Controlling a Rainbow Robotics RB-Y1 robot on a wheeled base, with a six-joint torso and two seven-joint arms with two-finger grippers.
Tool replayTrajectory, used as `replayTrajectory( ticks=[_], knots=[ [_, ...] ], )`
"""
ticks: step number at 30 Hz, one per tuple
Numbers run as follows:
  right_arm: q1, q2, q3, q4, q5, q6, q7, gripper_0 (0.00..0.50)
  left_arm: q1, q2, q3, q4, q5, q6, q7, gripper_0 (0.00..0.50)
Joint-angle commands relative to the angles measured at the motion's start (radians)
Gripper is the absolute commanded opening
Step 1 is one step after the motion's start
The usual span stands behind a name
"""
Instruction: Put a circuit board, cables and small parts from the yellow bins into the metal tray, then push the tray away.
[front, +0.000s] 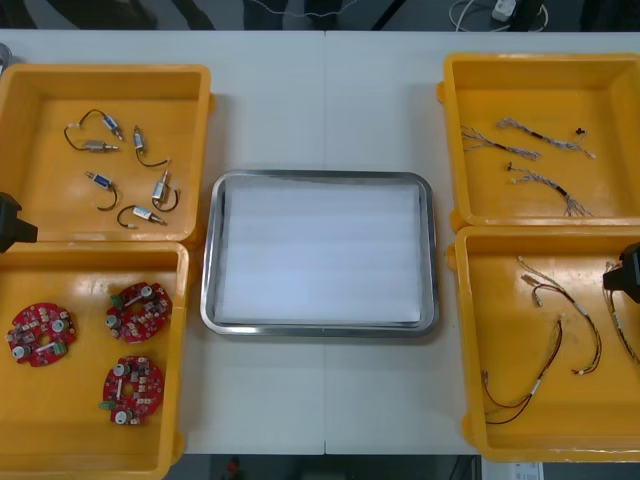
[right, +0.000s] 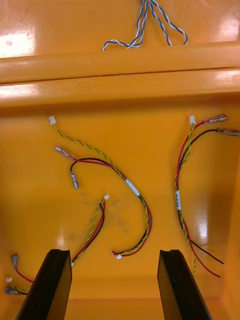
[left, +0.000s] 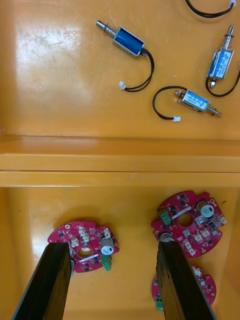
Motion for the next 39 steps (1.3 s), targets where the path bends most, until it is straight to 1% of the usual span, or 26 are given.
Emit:
replayTrajectory(
  ticks=[1, 39],
  knots=[
    [0.0, -0.031, -0.001, -0.021, -0.003, 0.002, -0.035, 0.5, -0.025, 0.04, -0.002, -0.019, -0.004, 0.005, -0.01, 0.5],
    [0.0, -0.031, -0.001, -0.021, -0.003, 0.002, -0.035, 0.5, -0.025, 0.04, -0.002, -0.019, -0.004, 0.005, -0.01, 0.5]
  ],
)
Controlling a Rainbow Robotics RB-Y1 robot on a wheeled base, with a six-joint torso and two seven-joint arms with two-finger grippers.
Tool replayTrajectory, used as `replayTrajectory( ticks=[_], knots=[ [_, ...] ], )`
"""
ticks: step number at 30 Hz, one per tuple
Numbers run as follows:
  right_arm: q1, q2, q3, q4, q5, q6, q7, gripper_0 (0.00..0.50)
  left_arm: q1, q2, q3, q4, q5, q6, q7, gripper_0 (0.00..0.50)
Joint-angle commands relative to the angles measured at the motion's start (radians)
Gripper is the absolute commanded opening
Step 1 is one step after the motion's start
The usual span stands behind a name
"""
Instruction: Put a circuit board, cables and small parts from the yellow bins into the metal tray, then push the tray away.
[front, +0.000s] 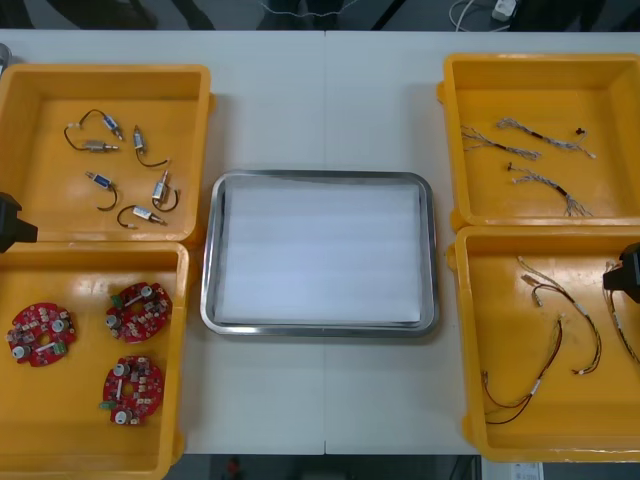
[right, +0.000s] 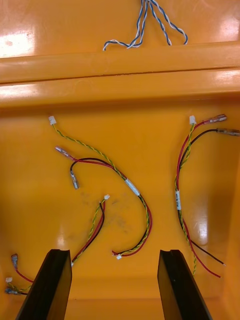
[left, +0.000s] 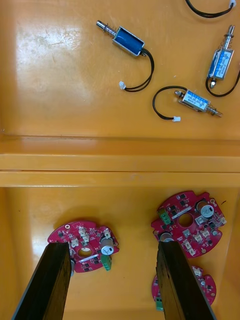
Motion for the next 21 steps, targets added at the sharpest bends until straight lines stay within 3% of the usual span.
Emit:
replayTrajectory(
  ticks=[1, 21],
  knots=[
    [0.0, -0.031, -0.001, -0.021, -0.003, 0.002, -0.035, 0.5, -0.025, 0.04, -0.002, -0.019, -0.004, 0.005, -0.01, 0.5],
    [0.0, -0.031, -0.001, -0.021, -0.003, 0.002, -0.035, 0.5, -0.025, 0.04, -0.002, -0.019, -0.004, 0.005, -0.01, 0.5]
  ],
)
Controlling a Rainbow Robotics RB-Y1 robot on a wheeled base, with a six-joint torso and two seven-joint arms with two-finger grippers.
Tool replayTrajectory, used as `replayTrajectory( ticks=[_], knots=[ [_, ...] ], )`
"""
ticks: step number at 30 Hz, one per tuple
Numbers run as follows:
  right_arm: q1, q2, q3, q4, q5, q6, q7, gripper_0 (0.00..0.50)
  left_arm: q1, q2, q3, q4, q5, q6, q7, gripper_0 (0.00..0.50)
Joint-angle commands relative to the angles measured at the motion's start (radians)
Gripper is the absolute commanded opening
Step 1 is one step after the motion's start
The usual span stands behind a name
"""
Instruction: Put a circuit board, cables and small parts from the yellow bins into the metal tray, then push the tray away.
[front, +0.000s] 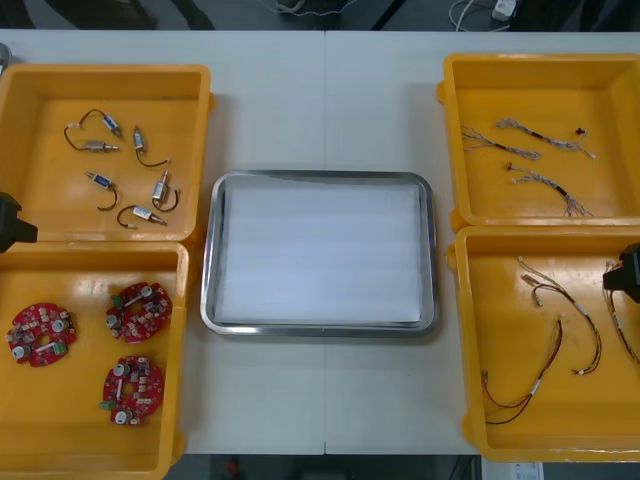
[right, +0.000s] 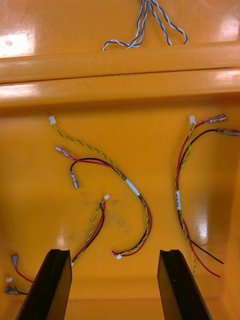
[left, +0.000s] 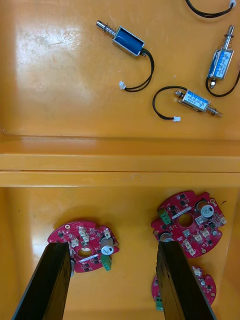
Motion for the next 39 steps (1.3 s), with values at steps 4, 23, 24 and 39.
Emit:
replayTrajectory(
  ticks=[4, 23, 24, 39],
  knots=[
    [0.0, -0.031, -0.001, -0.021, -0.003, 0.002, -0.035, 0.5, -0.025, 0.04, -0.002, -0.019, -0.004, 0.005, -0.01, 0.5],
    [0.0, -0.031, -0.001, -0.021, -0.003, 0.002, -0.035, 0.5, -0.025, 0.04, -0.002, -0.019, -0.004, 0.005, -0.01, 0.5],
    [0.0, -0.031, -0.001, -0.021, -0.003, 0.002, -0.035, 0.5, -0.025, 0.04, -0.002, -0.019, -0.004, 0.005, -0.01, 0.5],
    [0.0, -0.031, -0.001, -0.021, -0.003, 0.002, -0.035, 0.5, -0.025, 0.04, -0.002, -0.019, -0.004, 0.005, -0.01, 0.5]
  ],
)
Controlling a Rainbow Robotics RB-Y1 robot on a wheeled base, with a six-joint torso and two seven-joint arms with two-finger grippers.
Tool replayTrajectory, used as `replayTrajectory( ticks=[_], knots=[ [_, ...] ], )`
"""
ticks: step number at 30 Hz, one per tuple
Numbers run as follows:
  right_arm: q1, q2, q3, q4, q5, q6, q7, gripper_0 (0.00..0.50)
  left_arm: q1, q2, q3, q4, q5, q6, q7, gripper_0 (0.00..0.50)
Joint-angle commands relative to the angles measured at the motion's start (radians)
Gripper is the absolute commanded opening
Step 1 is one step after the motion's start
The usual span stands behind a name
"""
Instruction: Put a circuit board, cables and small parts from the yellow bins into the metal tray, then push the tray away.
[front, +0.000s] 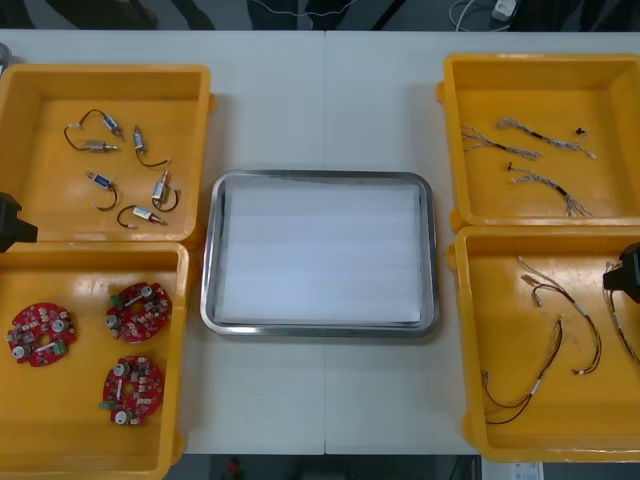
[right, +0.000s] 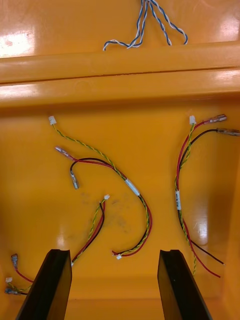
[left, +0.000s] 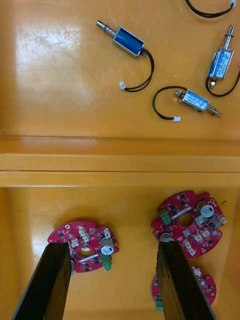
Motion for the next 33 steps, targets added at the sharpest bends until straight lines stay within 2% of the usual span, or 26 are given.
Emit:
replayTrajectory(
  ticks=[1, 17, 18, 22, 33],
  knots=[
    [0.0, -0.031, -0.001, -0.021, -0.003, 0.002, -0.035, 0.5, -0.025, 0.04, -0.002, -0.019, -0.004, 0.005, -0.01, 0.5],
    [-0.019, -0.06, 0.003, -0.018, -0.009, 0.002, -0.038, 0.5, -0.025, 0.04, -0.002, -0.019, -0.004, 0.005, -0.01, 0.5],
    [-0.019, -0.06, 0.003, -0.018, -0.008, 0.002, -0.037, 0.5, 0.007, 0.007, -0.009, -0.003, -0.007, 0.005, -0.008, 0.5],
    [-0.019, -0.062, 0.002, -0.018, 0.006, 0.002, -0.034, 0.5, 0.013, 0.006, -0.009, -0.011, -0.007, 0.005, -0.005, 0.5],
    [0.047, -0.06, -0.04, -0.018, -0.011, 0.002, -0.001, 0.5, 0.041, 0.01, -0.029, -0.011, -0.001, 0.005, 0.009, 0.5]
  ],
)
